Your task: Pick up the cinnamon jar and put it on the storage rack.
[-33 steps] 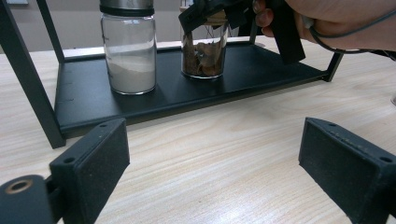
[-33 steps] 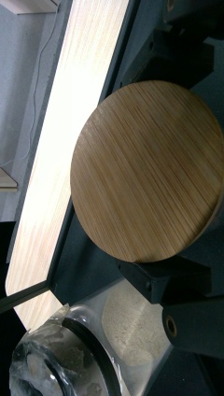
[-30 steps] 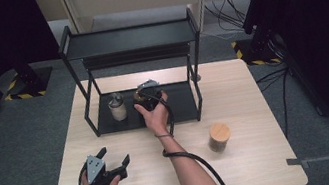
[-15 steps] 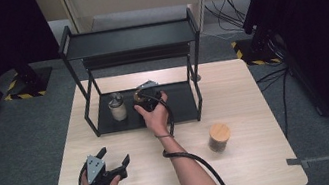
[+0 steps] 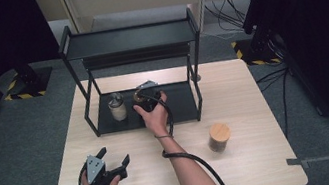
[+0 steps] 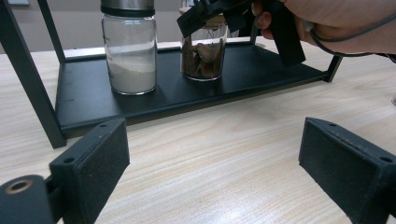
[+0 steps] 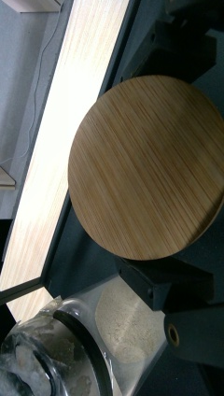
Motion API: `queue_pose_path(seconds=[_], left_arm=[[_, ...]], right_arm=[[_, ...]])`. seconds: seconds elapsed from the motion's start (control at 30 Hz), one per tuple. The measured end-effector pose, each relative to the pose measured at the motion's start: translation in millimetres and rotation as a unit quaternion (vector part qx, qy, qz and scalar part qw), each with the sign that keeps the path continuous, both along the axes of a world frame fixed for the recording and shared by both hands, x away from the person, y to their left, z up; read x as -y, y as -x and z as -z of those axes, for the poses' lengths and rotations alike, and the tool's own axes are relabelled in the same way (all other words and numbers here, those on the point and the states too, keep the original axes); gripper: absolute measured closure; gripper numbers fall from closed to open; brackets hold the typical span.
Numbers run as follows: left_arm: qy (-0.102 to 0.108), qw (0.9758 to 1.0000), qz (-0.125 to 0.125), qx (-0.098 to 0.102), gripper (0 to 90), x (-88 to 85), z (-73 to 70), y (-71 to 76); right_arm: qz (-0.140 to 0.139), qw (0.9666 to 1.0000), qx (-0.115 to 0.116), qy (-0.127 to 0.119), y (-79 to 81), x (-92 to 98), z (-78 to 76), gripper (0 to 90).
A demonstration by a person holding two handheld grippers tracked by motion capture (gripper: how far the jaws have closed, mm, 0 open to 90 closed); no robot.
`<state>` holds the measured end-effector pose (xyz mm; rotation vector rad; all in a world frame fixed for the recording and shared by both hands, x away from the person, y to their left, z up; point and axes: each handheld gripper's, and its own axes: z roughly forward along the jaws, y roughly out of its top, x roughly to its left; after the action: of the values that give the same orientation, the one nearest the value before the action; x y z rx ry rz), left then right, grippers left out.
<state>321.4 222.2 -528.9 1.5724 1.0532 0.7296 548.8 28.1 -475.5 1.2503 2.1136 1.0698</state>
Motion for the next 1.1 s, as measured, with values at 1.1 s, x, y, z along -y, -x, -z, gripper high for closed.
queue_pose_path(seconds=[1.1], left_arm=[[-0.003,1.0,0.0,0.0,8.0,0.2,-0.1,0.2]], right_arm=[[-0.015,0.9995,-0.016,-0.023,20.6,4.0,-7.0,3.9]])
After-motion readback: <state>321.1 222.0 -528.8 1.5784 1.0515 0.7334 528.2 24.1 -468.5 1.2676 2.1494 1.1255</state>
